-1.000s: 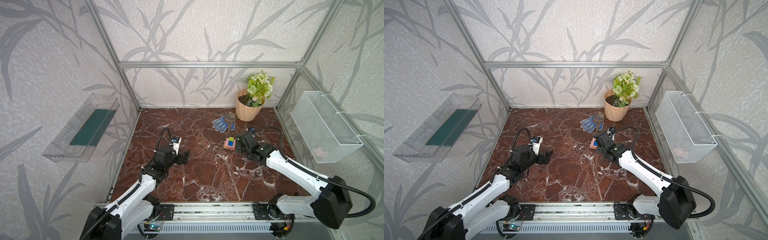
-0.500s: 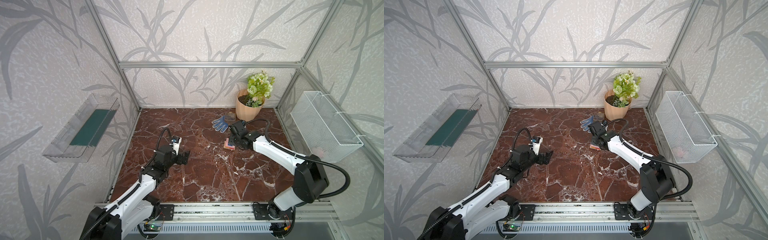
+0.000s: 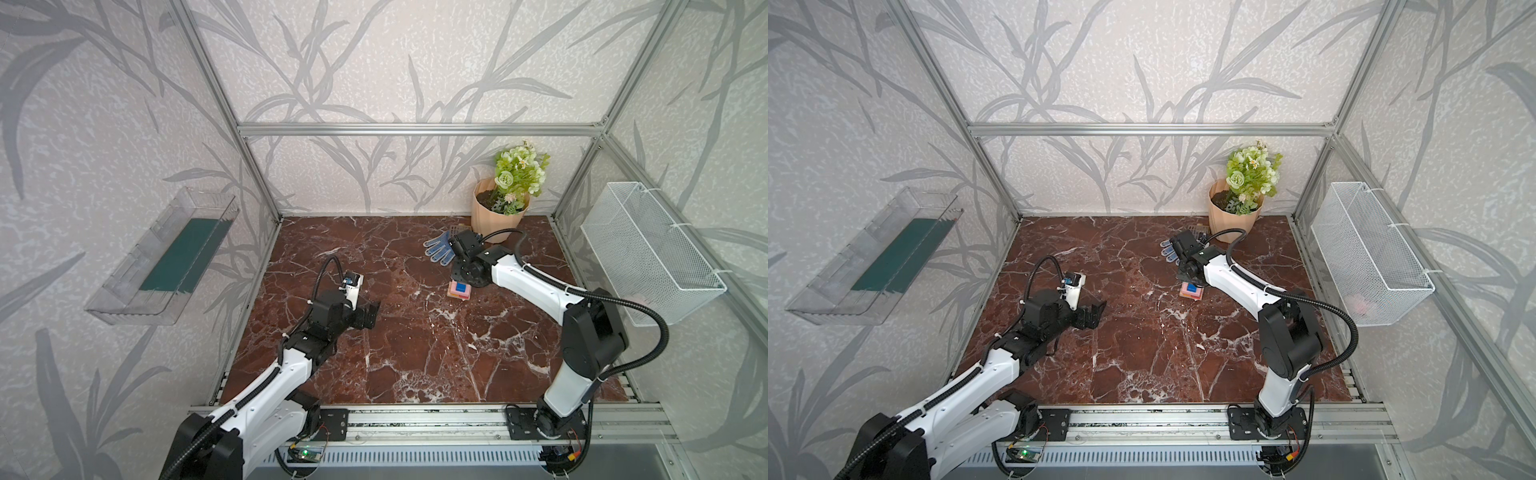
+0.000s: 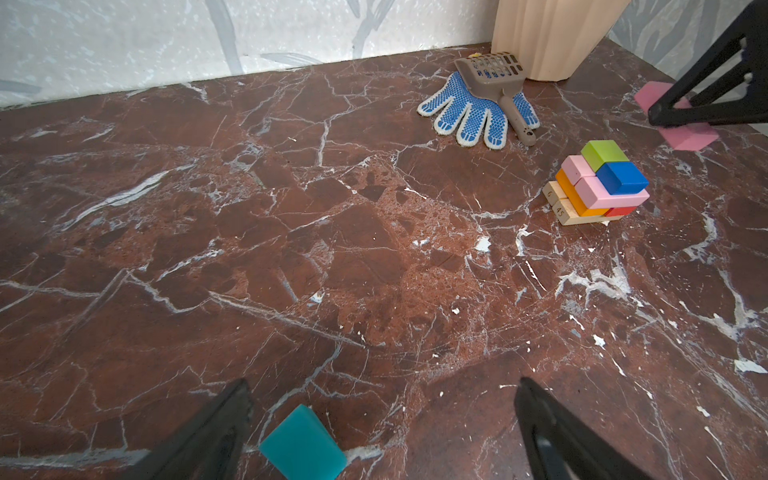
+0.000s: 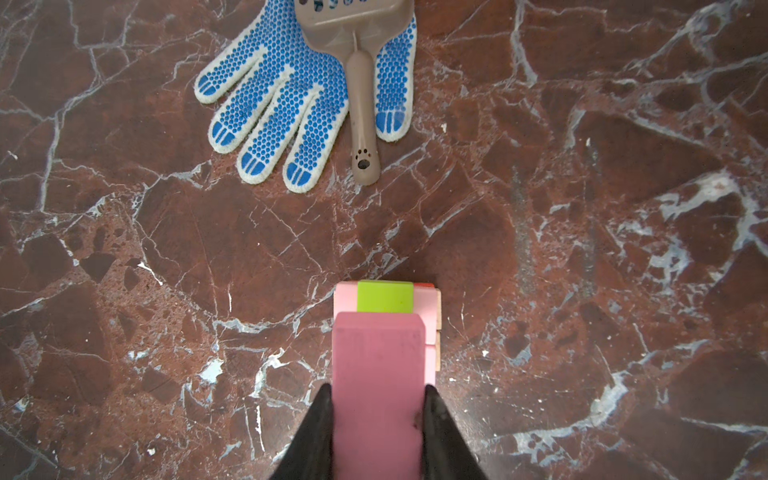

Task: Build the wood block tower
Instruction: 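Lower the pink block onto the top of the stack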

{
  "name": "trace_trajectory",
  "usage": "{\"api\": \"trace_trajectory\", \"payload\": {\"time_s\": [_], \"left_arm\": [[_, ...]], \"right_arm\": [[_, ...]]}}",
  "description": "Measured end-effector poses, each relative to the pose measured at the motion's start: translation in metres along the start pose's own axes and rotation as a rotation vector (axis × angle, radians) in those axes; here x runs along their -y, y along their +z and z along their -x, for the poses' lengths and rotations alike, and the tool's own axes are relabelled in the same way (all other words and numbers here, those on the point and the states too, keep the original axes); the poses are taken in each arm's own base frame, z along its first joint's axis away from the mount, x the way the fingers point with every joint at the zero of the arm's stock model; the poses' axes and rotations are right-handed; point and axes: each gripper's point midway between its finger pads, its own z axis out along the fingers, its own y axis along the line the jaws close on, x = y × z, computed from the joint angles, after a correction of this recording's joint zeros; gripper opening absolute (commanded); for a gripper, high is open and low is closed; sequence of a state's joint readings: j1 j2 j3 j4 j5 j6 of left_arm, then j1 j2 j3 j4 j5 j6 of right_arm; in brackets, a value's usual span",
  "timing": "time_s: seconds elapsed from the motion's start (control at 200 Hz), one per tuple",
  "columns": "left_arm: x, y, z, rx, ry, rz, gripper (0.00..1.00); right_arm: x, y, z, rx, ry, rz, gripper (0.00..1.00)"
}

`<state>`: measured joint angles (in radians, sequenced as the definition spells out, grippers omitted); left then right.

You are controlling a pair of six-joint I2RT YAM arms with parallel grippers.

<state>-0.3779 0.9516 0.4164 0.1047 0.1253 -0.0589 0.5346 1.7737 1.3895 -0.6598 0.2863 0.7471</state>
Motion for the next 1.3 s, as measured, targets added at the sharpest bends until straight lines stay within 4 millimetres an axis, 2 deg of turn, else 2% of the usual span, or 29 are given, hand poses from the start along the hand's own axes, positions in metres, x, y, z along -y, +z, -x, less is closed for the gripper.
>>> {"api": "trace_trajectory", "payload": {"time_s": [0.4, 0.71, 1.305], "left_arm": [[0.000, 0.000, 0.000, 0.000, 0.000, 0.000, 0.99], [0.000, 0.000, 0.000, 0.000, 0.000, 0.000, 0.99], [0.000, 0.000, 0.000, 0.000, 0.000, 0.000, 0.99]], "right_arm": [[0.003, 0.018, -0.010, -0.096, -0.013, -0.099, 0.02], [0.003, 0.020, -0.012, -0.105, -0.008, -0.101, 0.06], [0.002, 0.025, -0.013, -0.100, 0.001, -0.098, 0.06]]}}
